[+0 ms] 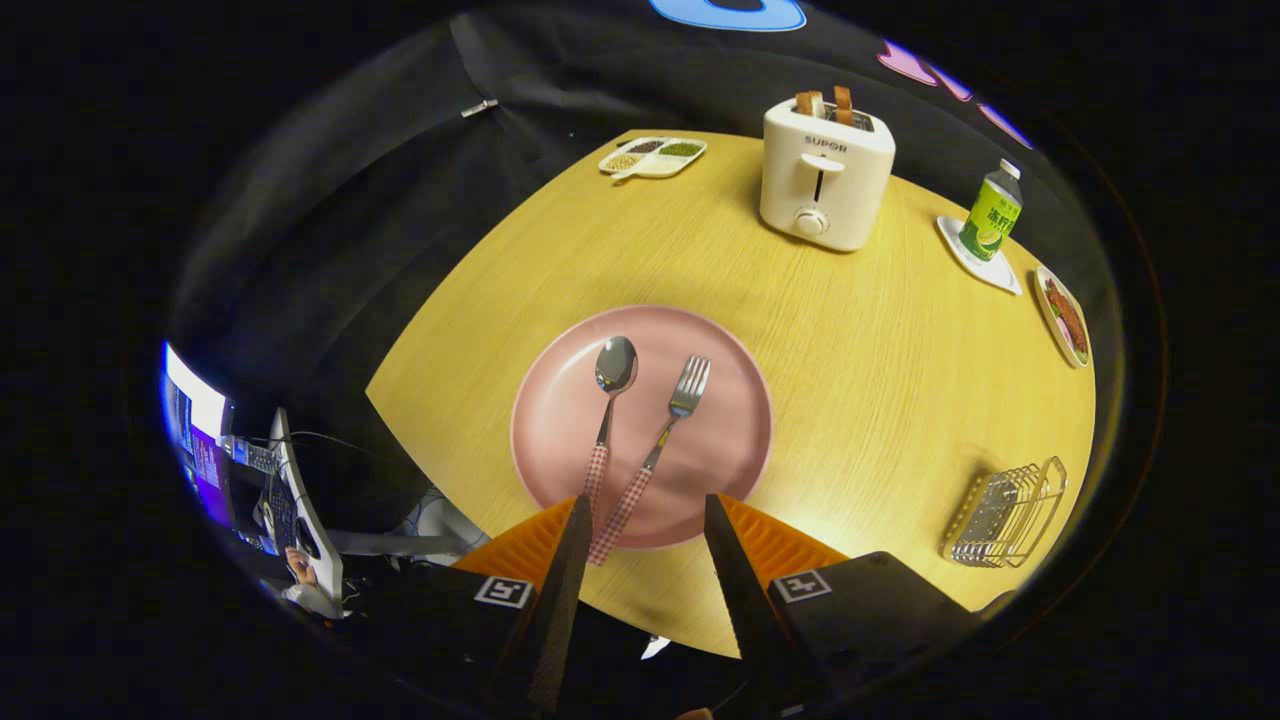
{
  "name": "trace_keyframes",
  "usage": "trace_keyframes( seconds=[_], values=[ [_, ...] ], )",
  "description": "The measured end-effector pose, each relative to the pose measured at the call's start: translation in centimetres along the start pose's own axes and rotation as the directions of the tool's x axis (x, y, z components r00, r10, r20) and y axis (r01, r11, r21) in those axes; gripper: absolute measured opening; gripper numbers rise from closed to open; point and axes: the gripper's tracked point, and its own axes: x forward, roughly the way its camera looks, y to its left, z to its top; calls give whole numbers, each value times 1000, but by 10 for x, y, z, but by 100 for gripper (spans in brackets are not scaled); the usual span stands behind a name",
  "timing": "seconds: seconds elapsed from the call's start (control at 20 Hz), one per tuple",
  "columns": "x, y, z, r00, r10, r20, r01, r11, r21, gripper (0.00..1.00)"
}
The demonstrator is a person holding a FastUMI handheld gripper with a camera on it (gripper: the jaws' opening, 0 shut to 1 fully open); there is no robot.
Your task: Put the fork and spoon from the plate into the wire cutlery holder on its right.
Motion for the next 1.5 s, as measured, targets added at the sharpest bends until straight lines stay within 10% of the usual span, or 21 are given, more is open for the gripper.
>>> trace_keyframes(
  seconds=[0.55, 0.9, 1.5],
  values=[
    [50, -5, -17, 993, -61, -102, 67, 996, 60, 60],
    [53, -10, -35, 981, -51, -189, 72, 992, 106, 13],
    [-36, -31, 0, 999, 32, -26, -29, 993, 118, 13]
  ],
)
